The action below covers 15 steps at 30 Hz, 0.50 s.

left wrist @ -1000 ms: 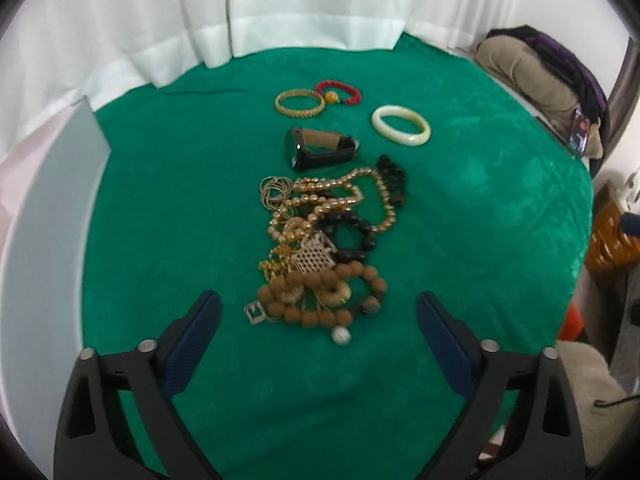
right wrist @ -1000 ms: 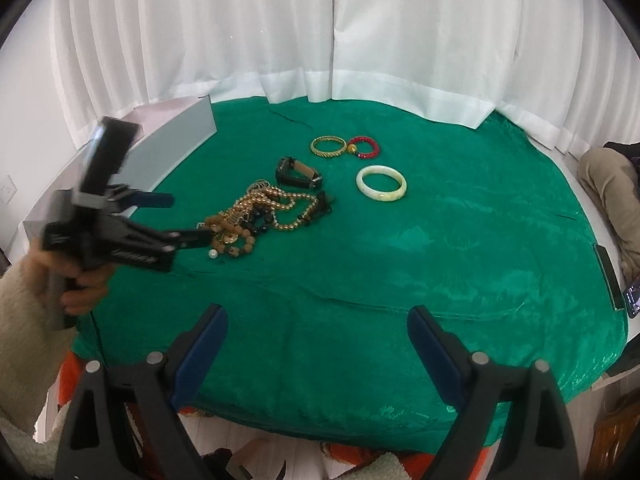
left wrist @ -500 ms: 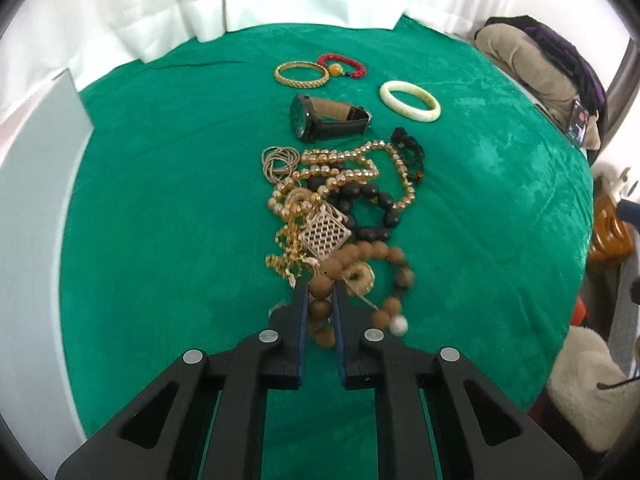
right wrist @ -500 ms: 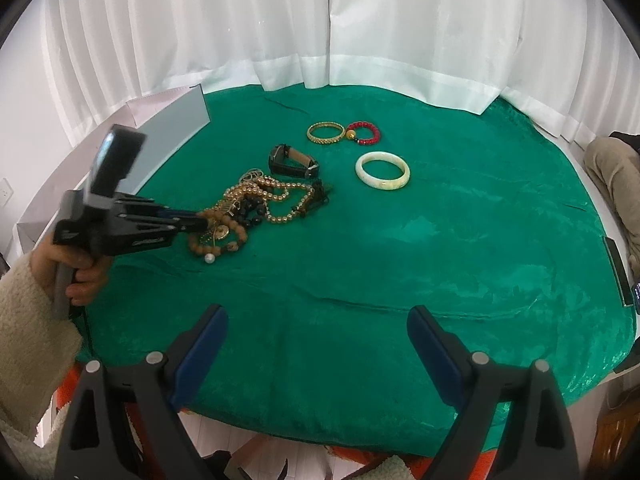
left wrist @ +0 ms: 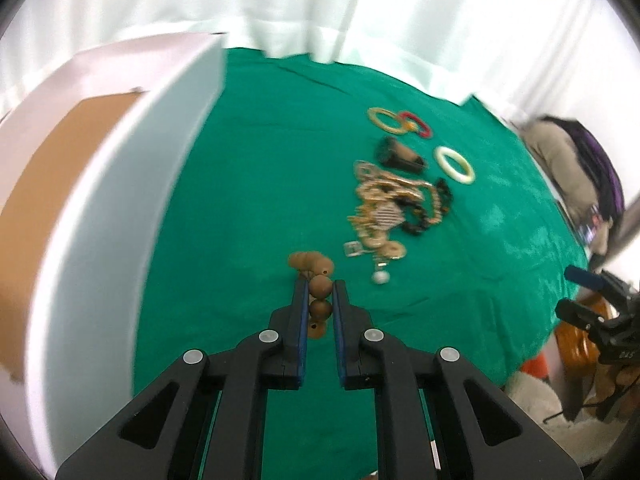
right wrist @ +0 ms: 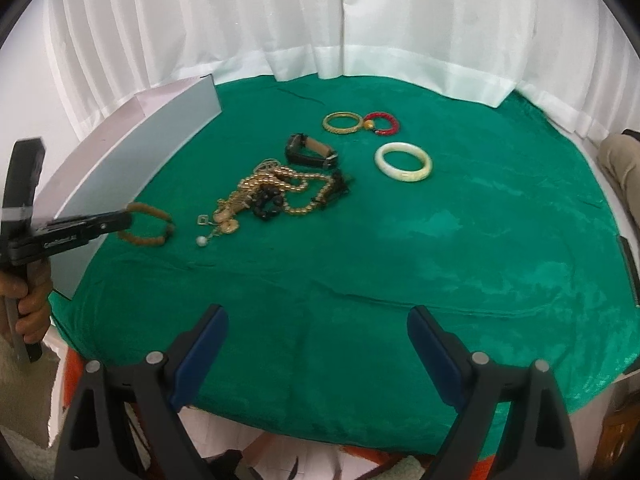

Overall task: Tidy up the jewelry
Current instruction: 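Grasp the brown wooden bead bracelet with the left tool while the right tool grasps gold earrings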

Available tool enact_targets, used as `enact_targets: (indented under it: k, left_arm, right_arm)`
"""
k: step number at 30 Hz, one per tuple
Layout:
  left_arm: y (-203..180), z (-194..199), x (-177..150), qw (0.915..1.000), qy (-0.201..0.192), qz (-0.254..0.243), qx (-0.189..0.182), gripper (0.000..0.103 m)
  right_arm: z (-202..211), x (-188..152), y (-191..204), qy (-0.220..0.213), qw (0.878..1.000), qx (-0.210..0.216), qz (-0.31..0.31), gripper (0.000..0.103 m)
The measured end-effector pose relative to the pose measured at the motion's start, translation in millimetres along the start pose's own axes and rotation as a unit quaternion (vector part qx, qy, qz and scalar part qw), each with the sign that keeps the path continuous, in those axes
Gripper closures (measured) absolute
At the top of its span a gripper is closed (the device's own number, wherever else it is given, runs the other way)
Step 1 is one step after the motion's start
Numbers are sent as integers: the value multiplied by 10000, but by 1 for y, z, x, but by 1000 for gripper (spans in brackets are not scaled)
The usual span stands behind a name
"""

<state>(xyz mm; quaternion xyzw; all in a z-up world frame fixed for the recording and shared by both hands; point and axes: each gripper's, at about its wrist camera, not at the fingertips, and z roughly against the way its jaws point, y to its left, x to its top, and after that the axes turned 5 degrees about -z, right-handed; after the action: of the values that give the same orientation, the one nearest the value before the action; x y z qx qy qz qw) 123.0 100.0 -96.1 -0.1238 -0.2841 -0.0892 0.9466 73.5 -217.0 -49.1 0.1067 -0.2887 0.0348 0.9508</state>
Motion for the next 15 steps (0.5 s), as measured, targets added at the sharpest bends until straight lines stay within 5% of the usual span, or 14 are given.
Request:
enact_targets:
  k: [8, 10, 15]
  left_arm:
    - [22, 3, -18, 9982, 9, 440, 400, 93]
    - [22, 2, -21, 9979, 36, 509, 401, 93]
    - [24, 3, -26, 9976, 66, 575, 371, 93]
  right_arm:
    - [-39, 25, 47, 69, 9914, 1196, 529, 13]
    - [-54, 33, 64, 230, 9855, 1561, 622, 39]
    - [-91, 54, 102, 358, 9757, 1982, 865, 54]
